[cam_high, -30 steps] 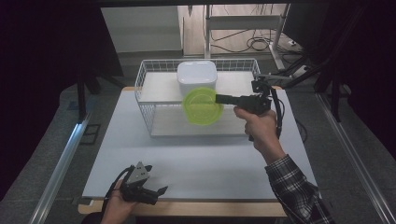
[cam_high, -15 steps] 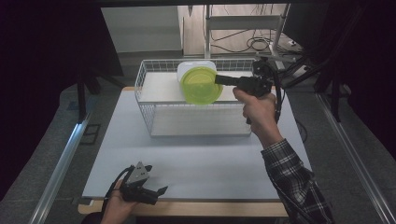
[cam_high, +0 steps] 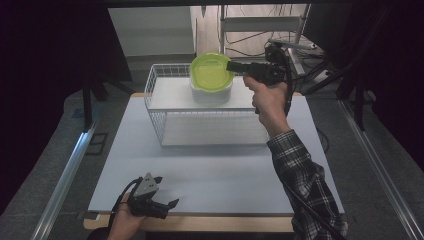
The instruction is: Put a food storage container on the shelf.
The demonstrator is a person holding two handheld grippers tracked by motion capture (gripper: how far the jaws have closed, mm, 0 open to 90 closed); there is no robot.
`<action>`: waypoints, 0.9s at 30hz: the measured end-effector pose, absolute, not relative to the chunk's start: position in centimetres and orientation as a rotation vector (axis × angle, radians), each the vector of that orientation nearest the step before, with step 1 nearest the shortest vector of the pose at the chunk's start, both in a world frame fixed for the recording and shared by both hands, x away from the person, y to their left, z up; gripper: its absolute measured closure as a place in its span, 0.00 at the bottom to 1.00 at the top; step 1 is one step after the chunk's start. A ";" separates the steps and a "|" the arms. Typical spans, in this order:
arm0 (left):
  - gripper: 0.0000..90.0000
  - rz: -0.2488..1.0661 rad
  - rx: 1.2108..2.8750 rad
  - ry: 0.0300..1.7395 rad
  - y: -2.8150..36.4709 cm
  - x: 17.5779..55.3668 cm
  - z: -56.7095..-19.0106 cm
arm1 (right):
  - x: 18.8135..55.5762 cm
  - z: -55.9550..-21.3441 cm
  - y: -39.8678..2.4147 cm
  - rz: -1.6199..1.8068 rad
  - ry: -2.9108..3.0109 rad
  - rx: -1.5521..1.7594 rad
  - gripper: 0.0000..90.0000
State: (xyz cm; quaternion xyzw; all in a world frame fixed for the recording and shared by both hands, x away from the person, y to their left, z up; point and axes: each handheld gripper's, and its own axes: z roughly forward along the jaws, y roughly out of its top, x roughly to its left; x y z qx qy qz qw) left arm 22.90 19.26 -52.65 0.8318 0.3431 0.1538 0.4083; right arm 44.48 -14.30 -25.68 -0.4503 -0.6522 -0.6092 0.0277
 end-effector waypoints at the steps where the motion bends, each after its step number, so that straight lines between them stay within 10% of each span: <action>1: 0.07 0.387 2.096 0.864 19.3 22.9 -52.6 | 44.7 -25.6 -14.2 -1.884 -2.012 -1.402 0.91; 27: 0.07 0.368 2.118 0.847 19.1 22.9 -52.8 | 48.1 -25.8 -12.2 -1.847 -2.060 -1.605 0.87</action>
